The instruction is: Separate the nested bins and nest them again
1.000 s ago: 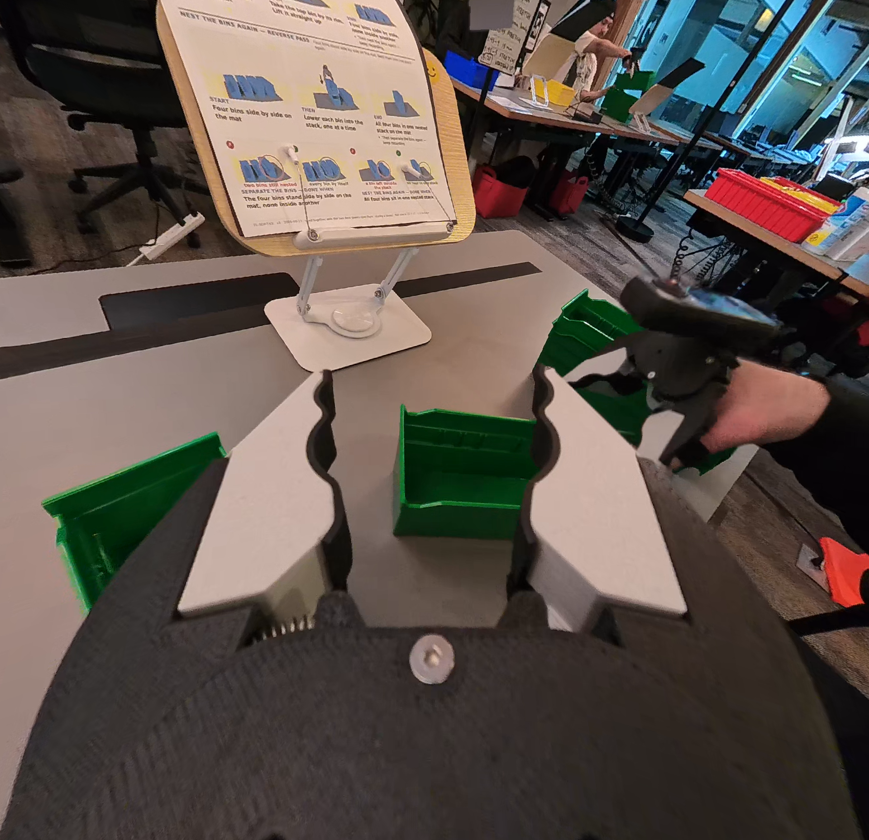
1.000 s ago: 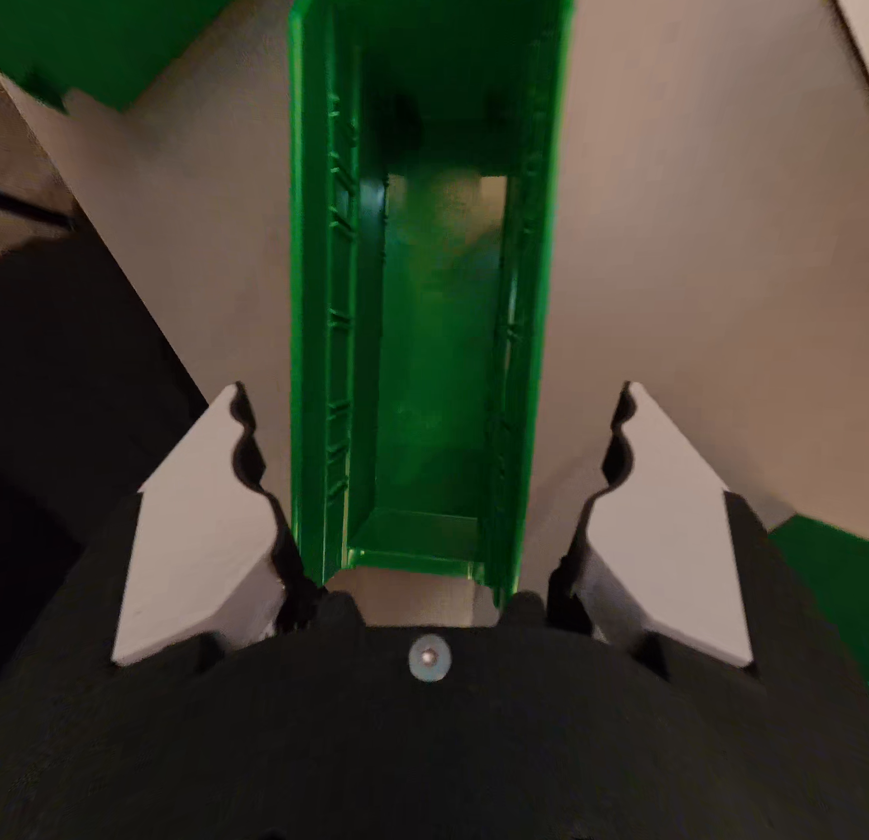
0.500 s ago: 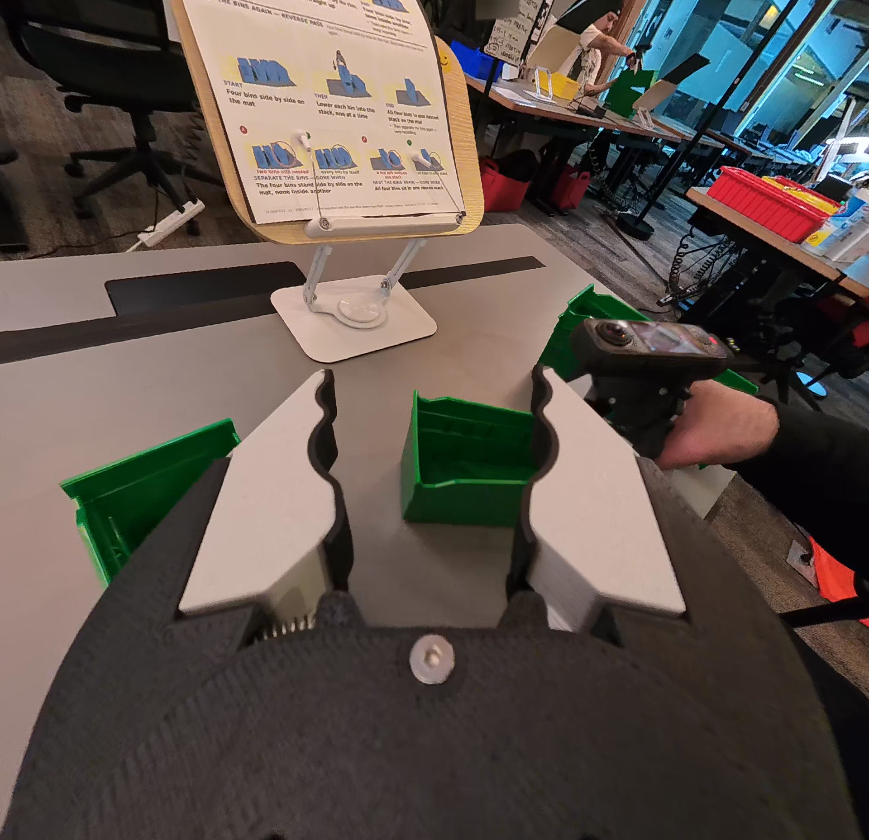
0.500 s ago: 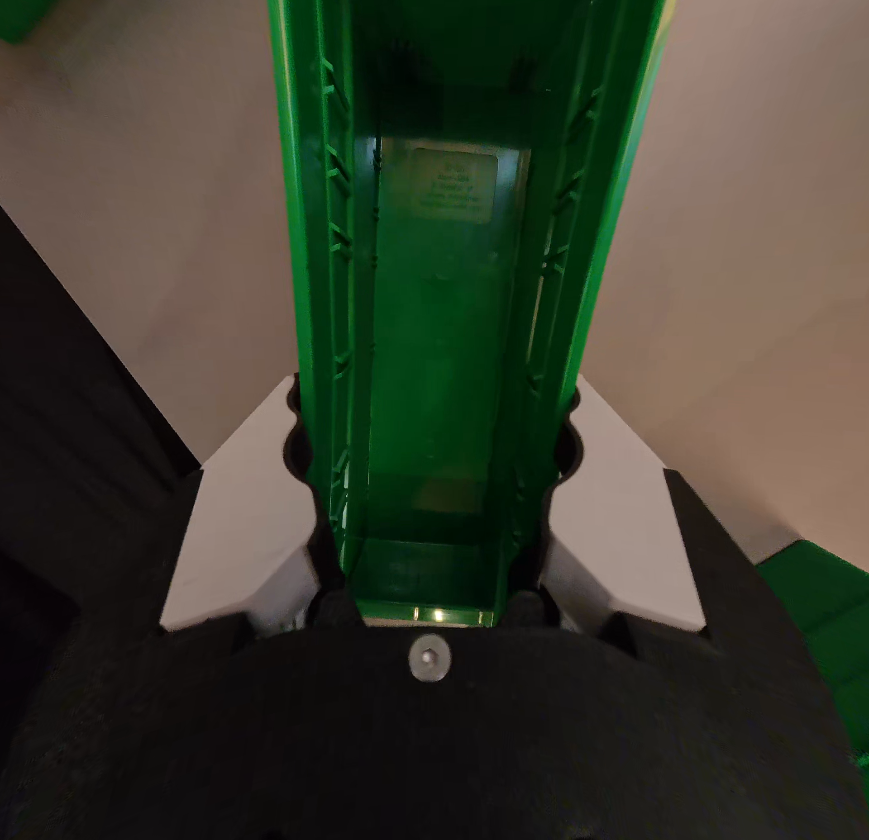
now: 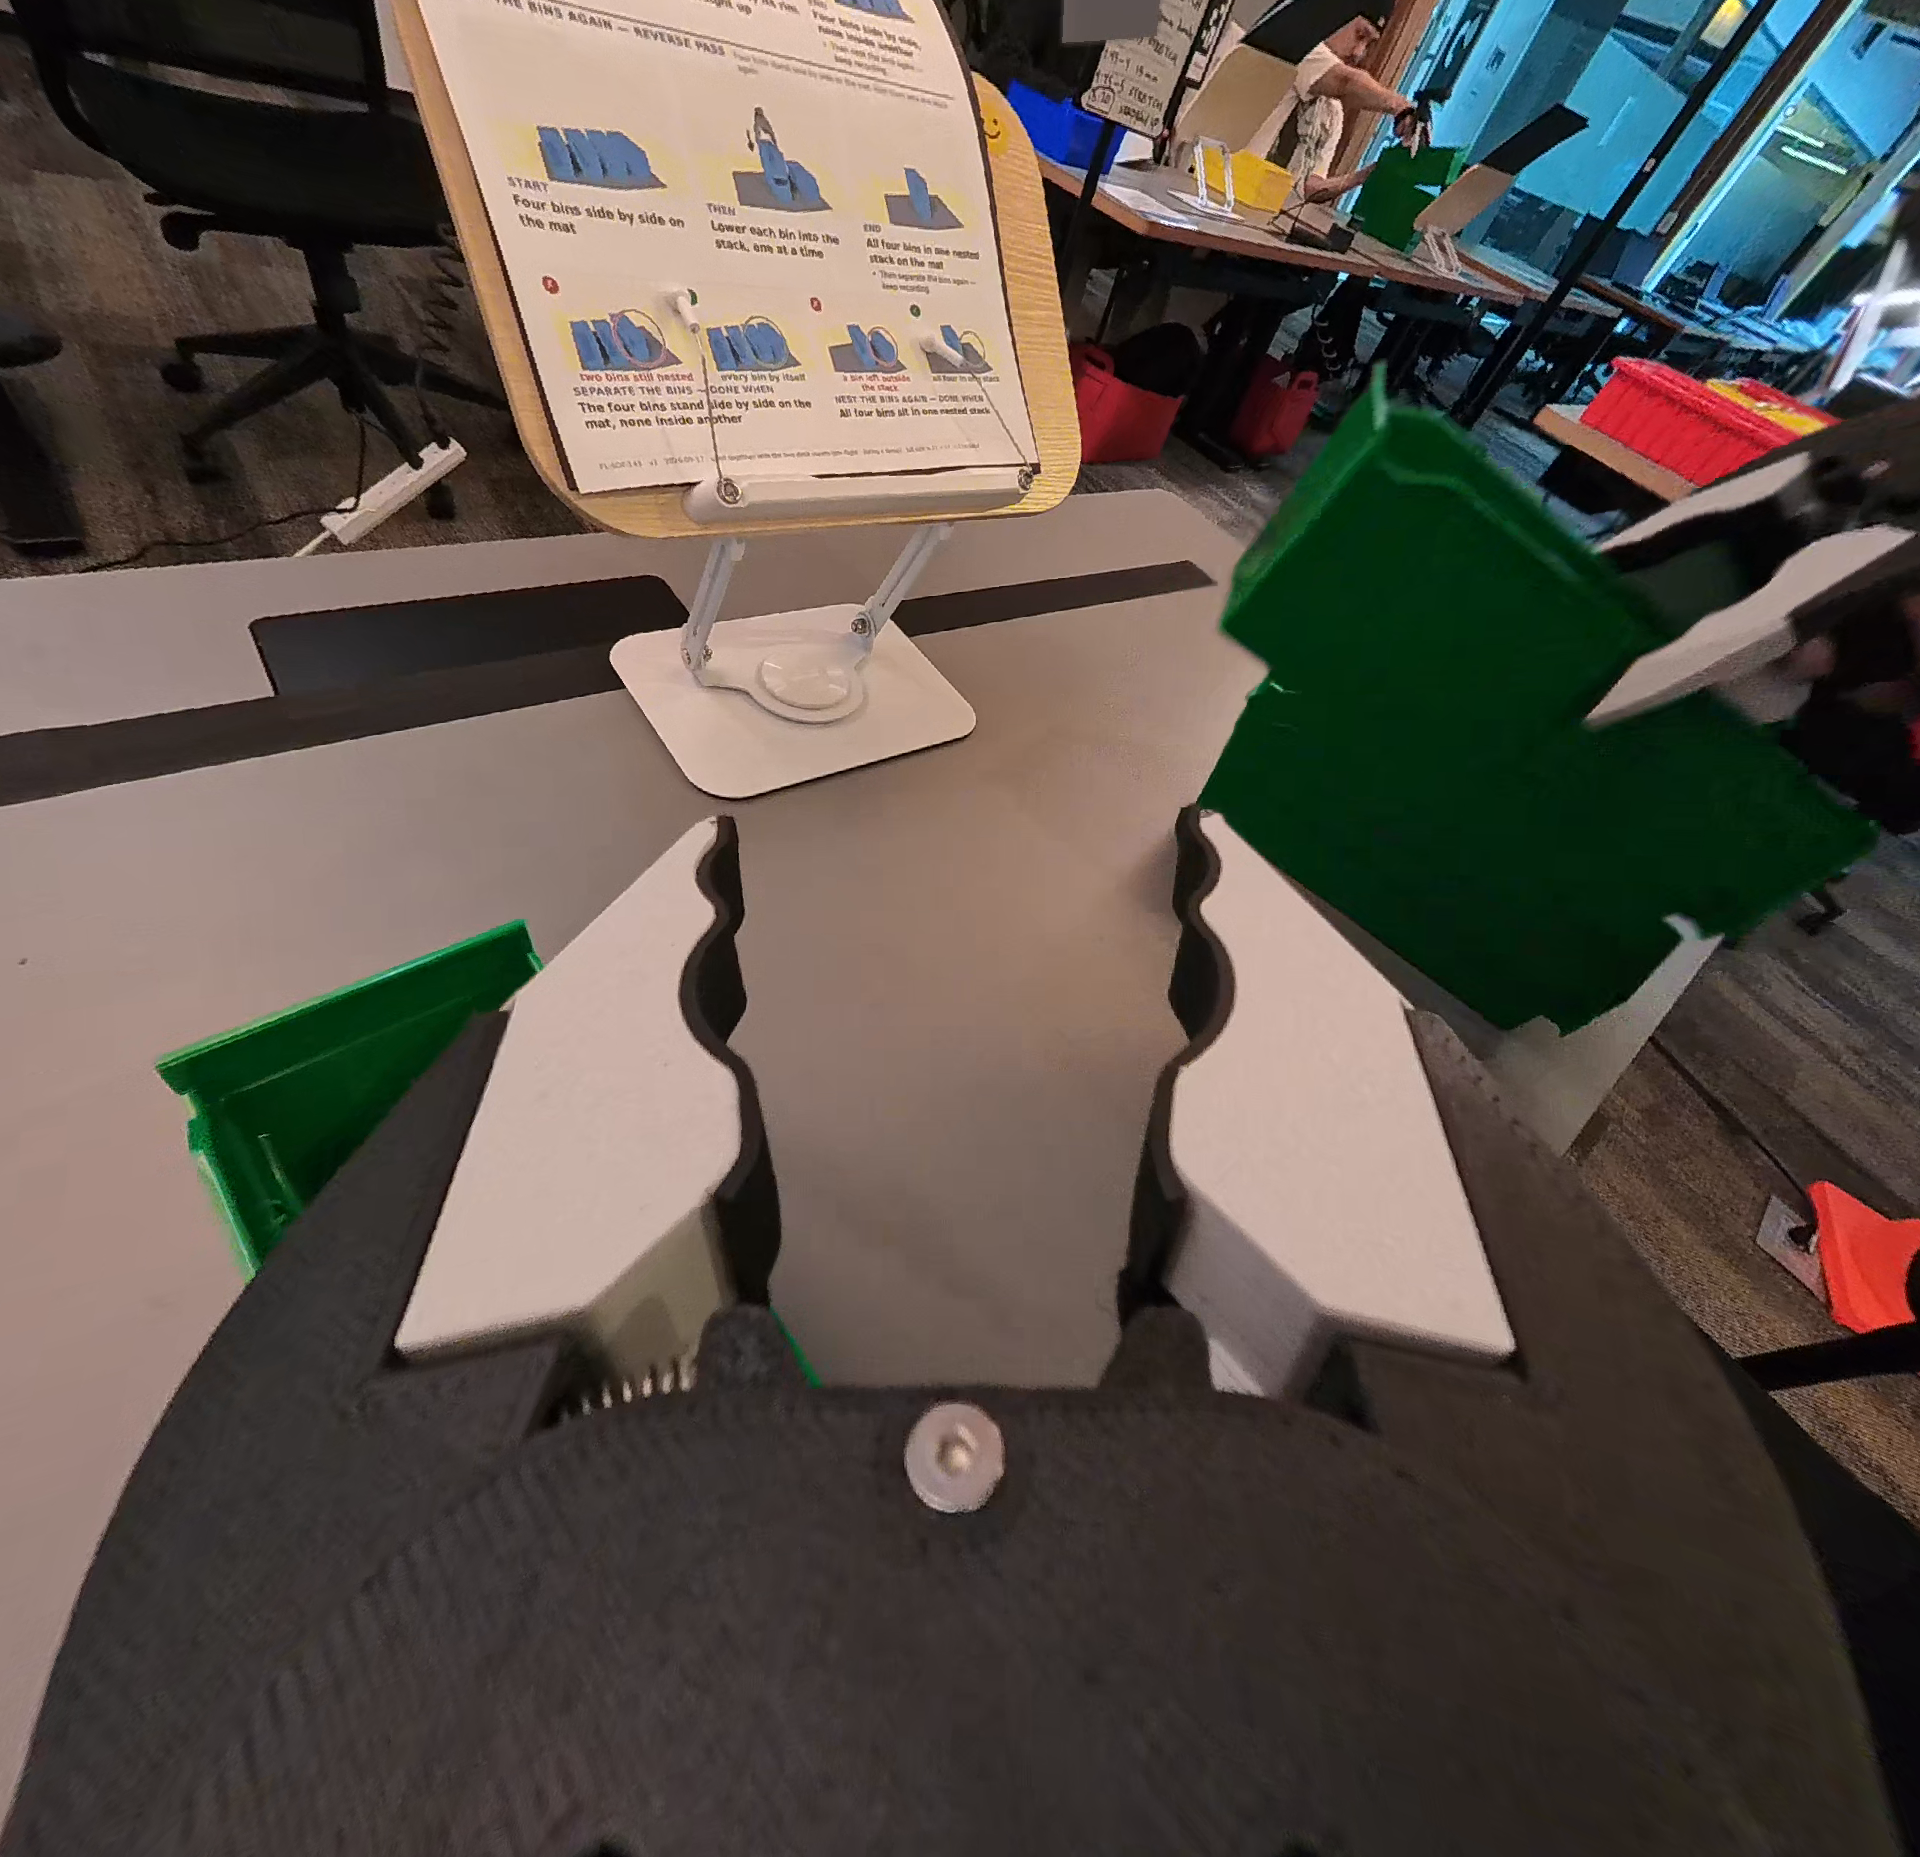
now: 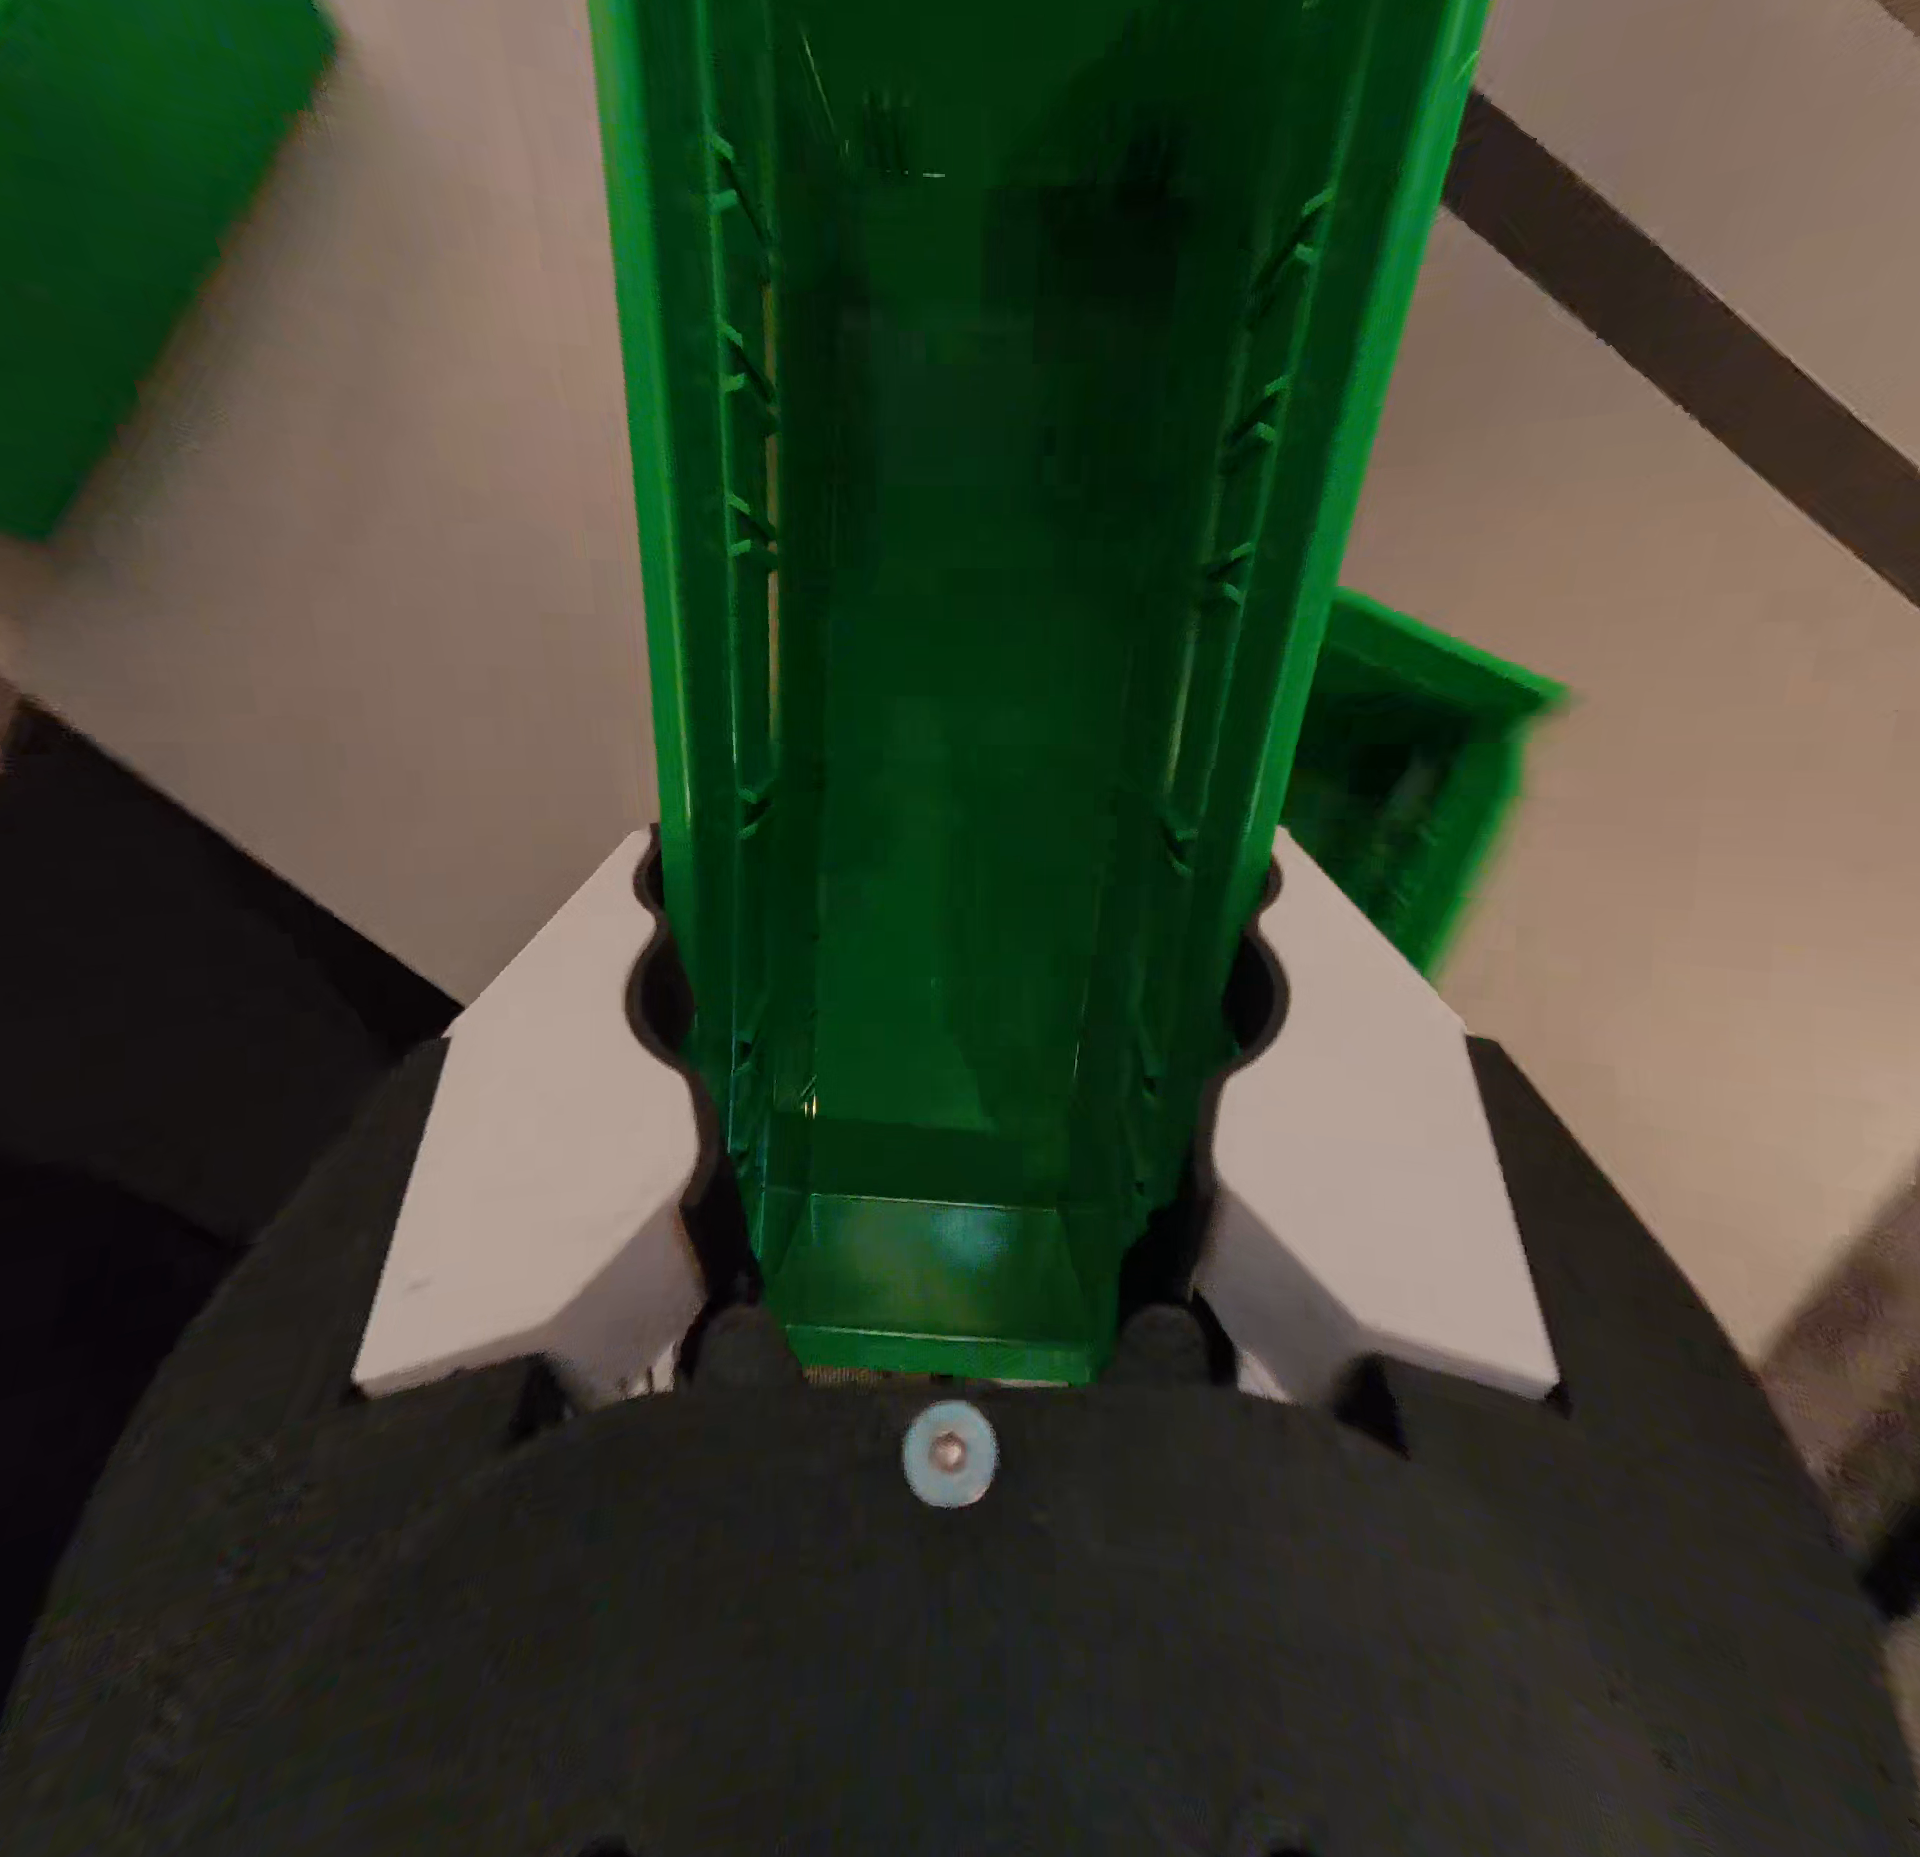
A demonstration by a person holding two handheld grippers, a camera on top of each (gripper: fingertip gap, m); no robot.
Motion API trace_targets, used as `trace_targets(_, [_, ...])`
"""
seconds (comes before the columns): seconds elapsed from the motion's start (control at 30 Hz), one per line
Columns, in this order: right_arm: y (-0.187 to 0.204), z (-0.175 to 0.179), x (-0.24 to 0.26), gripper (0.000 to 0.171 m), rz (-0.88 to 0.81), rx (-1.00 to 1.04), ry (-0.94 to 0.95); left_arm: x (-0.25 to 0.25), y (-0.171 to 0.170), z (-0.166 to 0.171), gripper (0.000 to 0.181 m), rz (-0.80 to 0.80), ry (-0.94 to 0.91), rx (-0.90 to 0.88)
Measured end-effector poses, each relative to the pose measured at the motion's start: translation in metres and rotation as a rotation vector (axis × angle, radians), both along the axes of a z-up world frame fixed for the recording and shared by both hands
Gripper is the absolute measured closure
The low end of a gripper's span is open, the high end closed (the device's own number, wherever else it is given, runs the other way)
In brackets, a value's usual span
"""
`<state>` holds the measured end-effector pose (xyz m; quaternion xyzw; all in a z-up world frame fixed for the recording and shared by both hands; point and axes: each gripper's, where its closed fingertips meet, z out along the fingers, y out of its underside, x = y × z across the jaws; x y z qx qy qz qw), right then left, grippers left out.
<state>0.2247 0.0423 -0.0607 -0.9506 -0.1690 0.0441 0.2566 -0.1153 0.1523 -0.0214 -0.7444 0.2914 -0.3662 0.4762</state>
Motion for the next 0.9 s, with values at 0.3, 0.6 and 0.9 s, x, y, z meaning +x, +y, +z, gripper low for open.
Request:
trace_targets(0.3, [-0.045, -0.03, 0.122, 0.065, -0.286, -0.104, -0.015, 0.008, -0.002, -0.008, 0.098, -0.013, 0.023, -0.014])
trace_targets(0.6, [-0.039, -0.058, 0.109, 0.063, -0.335, -0.158, -0.011, 0.006, 0.001, -0.012, 0.098, -0.002, 0.035, -0.018])
trace_targets(0.9, [-0.03, -0.099, 0.114, 0.056, -0.35, -0.171, 0.033, -0.002, 0.006, -0.018, 0.098, 0.01, 0.036, -0.038])
